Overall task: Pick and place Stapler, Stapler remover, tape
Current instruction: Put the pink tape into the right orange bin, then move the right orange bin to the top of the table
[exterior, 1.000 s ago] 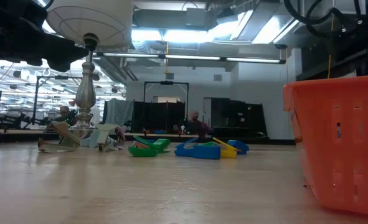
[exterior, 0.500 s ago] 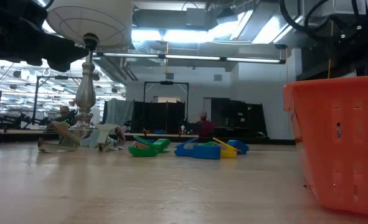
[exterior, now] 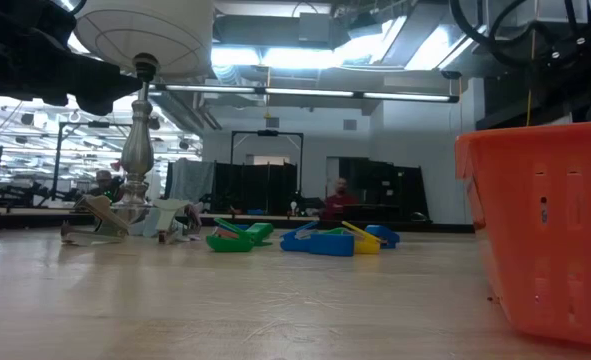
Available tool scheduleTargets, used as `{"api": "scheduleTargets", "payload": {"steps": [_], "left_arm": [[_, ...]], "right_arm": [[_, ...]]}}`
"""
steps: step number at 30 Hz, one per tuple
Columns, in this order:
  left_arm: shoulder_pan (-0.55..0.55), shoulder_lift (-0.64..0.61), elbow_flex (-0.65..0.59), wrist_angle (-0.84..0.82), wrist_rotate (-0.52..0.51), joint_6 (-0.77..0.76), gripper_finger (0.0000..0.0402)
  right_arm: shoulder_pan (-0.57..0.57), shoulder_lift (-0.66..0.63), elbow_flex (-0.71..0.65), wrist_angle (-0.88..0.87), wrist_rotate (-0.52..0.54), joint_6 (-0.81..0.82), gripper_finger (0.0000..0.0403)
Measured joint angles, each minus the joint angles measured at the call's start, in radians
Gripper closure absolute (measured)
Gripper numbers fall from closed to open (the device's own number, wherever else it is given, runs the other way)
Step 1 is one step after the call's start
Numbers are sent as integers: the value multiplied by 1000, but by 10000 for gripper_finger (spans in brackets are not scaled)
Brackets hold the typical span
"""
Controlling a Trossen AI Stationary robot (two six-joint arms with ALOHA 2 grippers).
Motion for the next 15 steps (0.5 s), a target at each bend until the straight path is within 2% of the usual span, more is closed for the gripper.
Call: {"api": "scheduleTargets", "payload": {"steps": [15], "left_arm": [[0, 0, 0, 0, 0, 0, 186]], "right_arm": [[-79, 0, 115, 0, -13, -104, 159]]}}
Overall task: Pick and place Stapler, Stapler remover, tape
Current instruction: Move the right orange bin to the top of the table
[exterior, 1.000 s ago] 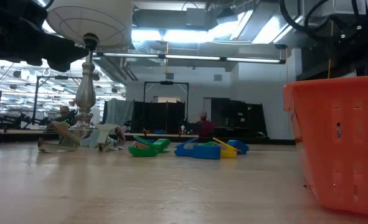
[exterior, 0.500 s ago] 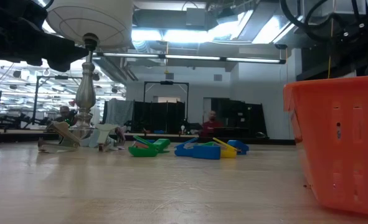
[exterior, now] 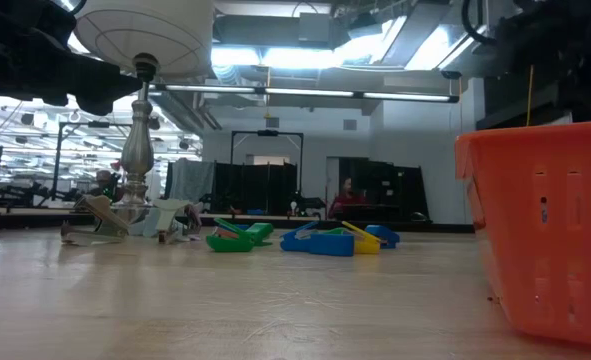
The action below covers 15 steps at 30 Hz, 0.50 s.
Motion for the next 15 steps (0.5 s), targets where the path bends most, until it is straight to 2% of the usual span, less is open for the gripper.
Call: {"api": "scheduleTargets", "payload": {"steps": [2, 8, 15], "left_arm": [[0, 0, 0, 0, 0, 0, 185], [0, 0, 0, 0, 0, 0, 187], [0, 0, 0, 0, 0, 0, 185]], "right_arm": [[-6, 0, 0, -4, -24, 3, 159], [-5, -5, 0, -57, -215, 107, 165], [24, -14, 0, -193, -313, 160, 185]]}}
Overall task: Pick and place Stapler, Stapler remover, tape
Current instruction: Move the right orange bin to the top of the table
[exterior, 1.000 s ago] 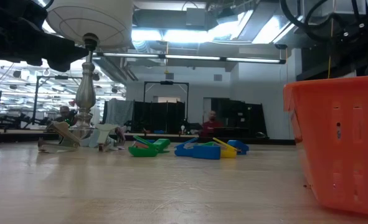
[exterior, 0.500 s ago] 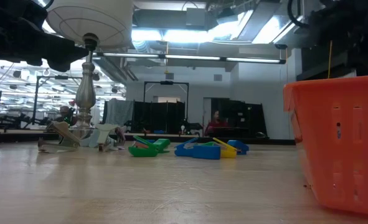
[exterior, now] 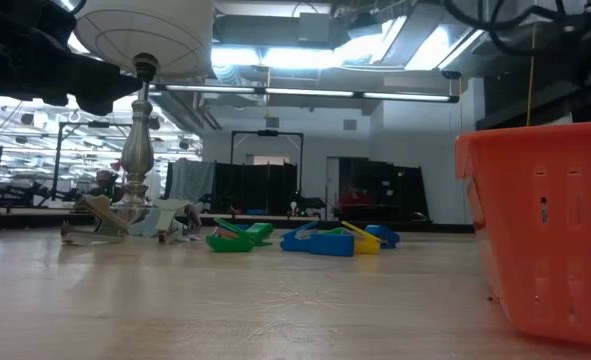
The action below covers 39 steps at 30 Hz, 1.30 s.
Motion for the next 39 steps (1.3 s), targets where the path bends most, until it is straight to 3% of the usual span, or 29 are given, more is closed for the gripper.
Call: {"api": "scheduleTargets", "payload": {"steps": [9, 19, 26, 34, 39], "left_arm": [[0, 0, 0, 0, 0, 0, 185], [0, 0, 0, 0, 0, 0, 185], [0, 0, 0, 0, 0, 0, 187], [0, 0, 0, 0, 0, 0, 187], [0, 0, 0, 0, 0, 0, 185]], "right_arm": [[95, 0, -107, 18, -160, 27, 213], [92, 0, -296, 236, -111, 27, 219], [19, 1, -394, 434, 38, 54, 222], [-134, 0, -406, 460, 289, 45, 222], [-239, 0, -406, 506, 383, -21, 222]]}}
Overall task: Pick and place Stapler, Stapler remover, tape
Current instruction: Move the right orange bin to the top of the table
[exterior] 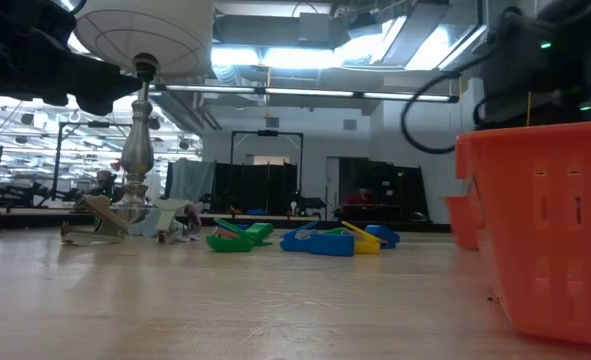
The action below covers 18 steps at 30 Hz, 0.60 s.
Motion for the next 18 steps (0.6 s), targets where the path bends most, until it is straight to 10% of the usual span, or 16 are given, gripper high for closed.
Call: {"api": "scheduleTargets", "payload": {"steps": [18], "left_arm": [[0, 0, 0, 0, 0, 0, 187]], "right_arm": [[-383, 43, 5, 280, 204, -341, 222]]}}
